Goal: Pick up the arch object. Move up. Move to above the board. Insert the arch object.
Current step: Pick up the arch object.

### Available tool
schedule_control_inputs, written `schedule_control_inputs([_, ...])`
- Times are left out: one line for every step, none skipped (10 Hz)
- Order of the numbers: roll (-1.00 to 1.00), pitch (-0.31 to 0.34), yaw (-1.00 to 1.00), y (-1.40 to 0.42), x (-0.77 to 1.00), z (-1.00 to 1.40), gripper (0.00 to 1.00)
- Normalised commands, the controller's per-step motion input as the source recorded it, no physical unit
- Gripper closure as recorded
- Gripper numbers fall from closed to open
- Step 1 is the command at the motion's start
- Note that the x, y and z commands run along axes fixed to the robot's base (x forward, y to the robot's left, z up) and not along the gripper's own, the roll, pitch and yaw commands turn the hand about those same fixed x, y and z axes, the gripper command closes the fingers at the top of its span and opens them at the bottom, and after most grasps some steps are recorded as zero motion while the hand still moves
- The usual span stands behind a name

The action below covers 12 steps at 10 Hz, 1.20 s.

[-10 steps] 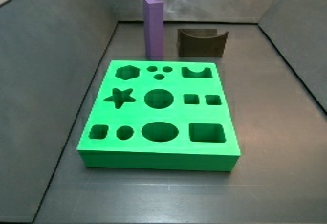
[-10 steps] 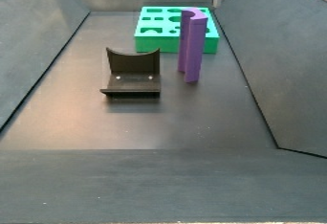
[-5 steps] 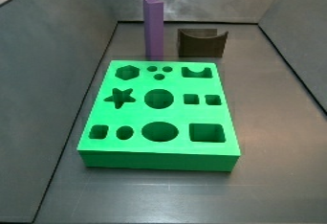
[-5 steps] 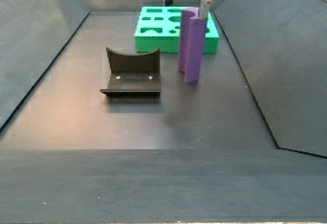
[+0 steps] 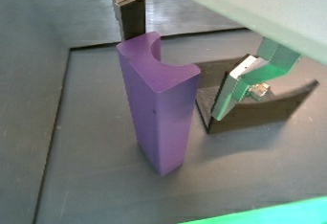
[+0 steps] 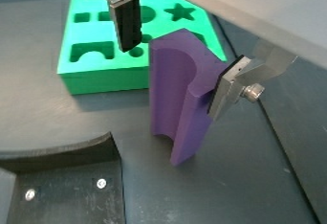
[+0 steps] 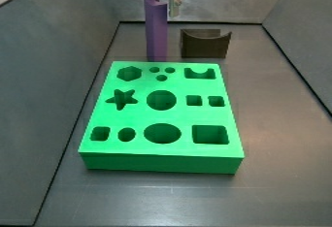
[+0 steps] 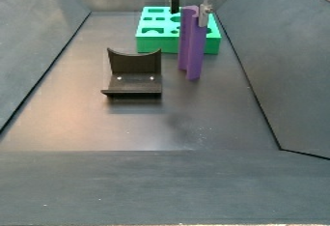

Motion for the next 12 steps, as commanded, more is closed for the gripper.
schedule_control_inputs([0.15, 0.121, -0.81, -0.15, -0.02, -0.10, 0.00])
schedule_control_inputs([0.00, 0.000, -0.15, 0.00, 0.13, 0.00, 0.00])
schedule_control_inputs([0.00, -0.020, 0.00, 0.00, 0.00, 0.00, 0.00])
schedule_control_inputs([0.00, -0.019, 0.00, 0.08, -0.06, -0.10, 0.00])
schedule_control_inputs([0.00, -0.004, 0.00, 0.02, 0.00, -0.09, 0.00])
schedule_control_inputs([0.00, 0.000, 0.00, 0.10, 0.00, -0.09, 0.00])
schedule_control_inputs([0.03, 0.000, -0.06, 0.00, -0.15, -0.21, 0.00])
schedule_control_inputs([0.00, 0.000, -0.15, 0.00, -0.24, -0.25, 0.00])
schedule_control_inputs([0.00, 0.000, -0.13, 0.01, -0.20, -0.24, 0.00])
schedule_control_inputs([0.00, 0.001, 0.00, 0.00, 0.00, -0.01, 0.00])
schedule_control_inputs([0.00, 0.000, 0.00, 0.00, 0.00, 0.00, 1.00])
schedule_control_inputs([0.00, 0.000, 0.00, 0.00, 0.00, 0.00, 1.00])
